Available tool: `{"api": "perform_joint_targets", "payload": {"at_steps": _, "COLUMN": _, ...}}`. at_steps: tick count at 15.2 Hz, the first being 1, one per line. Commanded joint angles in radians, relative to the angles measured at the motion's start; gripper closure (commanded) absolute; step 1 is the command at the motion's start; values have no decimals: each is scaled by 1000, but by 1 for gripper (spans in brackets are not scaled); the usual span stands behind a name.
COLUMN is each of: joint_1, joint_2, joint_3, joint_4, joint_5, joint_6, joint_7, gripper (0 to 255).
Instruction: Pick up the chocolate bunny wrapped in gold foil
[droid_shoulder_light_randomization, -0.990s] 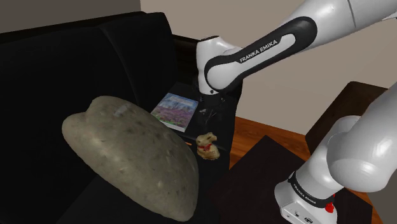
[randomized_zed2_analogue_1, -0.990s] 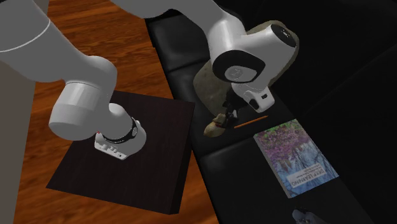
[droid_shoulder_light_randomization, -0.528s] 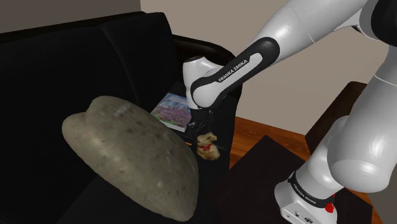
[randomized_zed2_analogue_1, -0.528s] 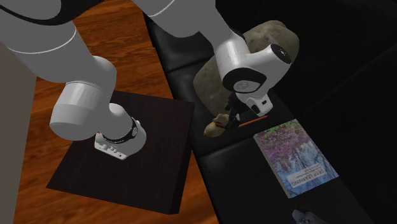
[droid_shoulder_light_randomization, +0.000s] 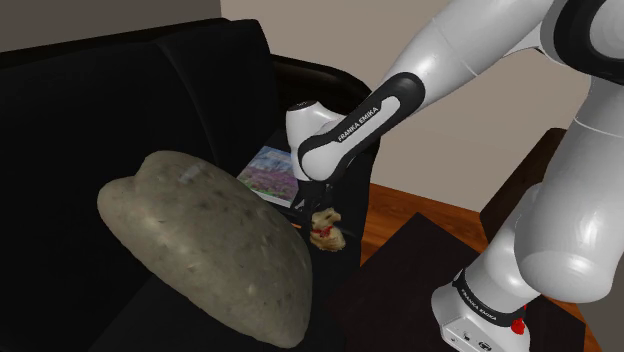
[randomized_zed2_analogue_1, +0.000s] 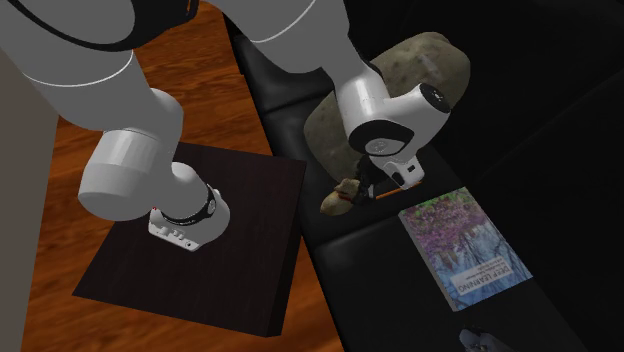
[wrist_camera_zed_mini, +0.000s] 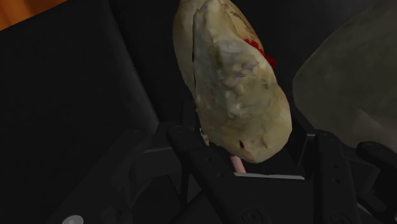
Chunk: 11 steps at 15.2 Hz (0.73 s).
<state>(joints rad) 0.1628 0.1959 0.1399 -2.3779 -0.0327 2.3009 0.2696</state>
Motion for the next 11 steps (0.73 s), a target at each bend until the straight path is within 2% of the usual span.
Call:
{"api": "perform_joint_targets", "payload": {"at_steps": 1, "joint_1": 0, "joint_2": 3, "joint_3": 0, "joint_4": 0, "joint_5": 0, "joint_6": 2, "joint_7": 0, "gripper": 255}}
{"api": "perform_joint_targets", "payload": {"at_steps": 8, "joint_1": 0, "joint_2": 0, "joint_3": 0, "joint_4": -1, "joint_5": 0, "joint_6": 0, "joint_7": 0, "gripper": 255}}
{"api": "perform_joint_targets", "payload": {"at_steps": 11, "joint_1": -2, "joint_2": -36, "joint_3": 2, "joint_4": 2, "joint_5": 8, "joint_6": -38, "joint_7": -5, "gripper": 255}}
